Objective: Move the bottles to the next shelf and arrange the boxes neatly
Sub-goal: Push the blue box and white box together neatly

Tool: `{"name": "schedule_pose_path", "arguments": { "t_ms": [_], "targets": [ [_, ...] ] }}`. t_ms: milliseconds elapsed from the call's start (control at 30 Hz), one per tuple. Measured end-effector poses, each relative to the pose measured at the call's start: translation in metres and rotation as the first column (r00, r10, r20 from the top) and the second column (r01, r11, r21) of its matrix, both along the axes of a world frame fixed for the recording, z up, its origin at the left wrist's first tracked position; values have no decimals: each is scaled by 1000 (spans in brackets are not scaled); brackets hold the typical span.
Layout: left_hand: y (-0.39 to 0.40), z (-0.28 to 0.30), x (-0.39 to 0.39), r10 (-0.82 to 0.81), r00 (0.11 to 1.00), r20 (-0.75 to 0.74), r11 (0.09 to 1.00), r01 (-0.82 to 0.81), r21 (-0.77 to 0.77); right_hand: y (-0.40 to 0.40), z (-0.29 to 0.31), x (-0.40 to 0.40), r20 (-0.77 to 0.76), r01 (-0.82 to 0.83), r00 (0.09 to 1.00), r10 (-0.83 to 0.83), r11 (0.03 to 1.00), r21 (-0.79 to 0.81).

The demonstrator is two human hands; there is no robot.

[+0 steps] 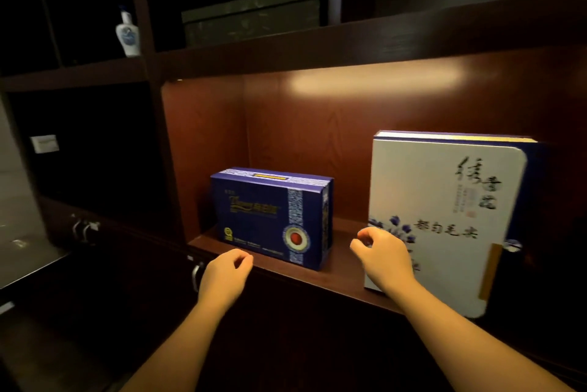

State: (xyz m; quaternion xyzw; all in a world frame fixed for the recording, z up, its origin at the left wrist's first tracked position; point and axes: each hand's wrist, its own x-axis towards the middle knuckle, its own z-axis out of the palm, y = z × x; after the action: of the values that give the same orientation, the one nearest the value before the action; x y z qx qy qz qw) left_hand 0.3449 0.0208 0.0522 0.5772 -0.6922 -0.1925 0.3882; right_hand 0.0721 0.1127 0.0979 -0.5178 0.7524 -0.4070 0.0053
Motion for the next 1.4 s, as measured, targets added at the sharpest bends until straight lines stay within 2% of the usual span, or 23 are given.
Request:
{"name": "schedule_pose_path", "arguments": {
  "t_ms": [133,267,367,467,600,733,867,1100,1400],
  "targets": [
    [-73,-7,44,26,999,-41,1000,-27,-7,-70,3,36,-82,-9,997,3,997,-74],
    [-157,-13,75,-58,998,-33,998,57,-13,-136,10,61,-155,51,985,-80,981,-187],
    [-220,-22,85,-106,994,-24,993,107,39,-175,14,70,-216,108,963,-160,966,-233],
    [-271,-30,86,-127,985,-113,982,141,128,-201,15,73,-282,159,931,-232,953,-256],
    [-318,-40,75,-160,957,-243,952,214,218,-216,12,70,-452,150,855,-255,955,-256],
    [-338,-52,51,-180,903,-391,929,287,235,-217,4,64,-569,134,765,-301,939,-316],
    [-352,-70,44,-163,910,-382,945,256,206,-219,-1,63,-629,144,702,-334,931,-334],
    [-352,-80,40,-163,932,-324,971,209,112,-215,-1,66,-617,178,707,-345,932,-317],
    [-314,-80,16,-191,941,-280,969,226,99,-179,-5,43,-612,206,687,-392,913,-353]
  ]
}}
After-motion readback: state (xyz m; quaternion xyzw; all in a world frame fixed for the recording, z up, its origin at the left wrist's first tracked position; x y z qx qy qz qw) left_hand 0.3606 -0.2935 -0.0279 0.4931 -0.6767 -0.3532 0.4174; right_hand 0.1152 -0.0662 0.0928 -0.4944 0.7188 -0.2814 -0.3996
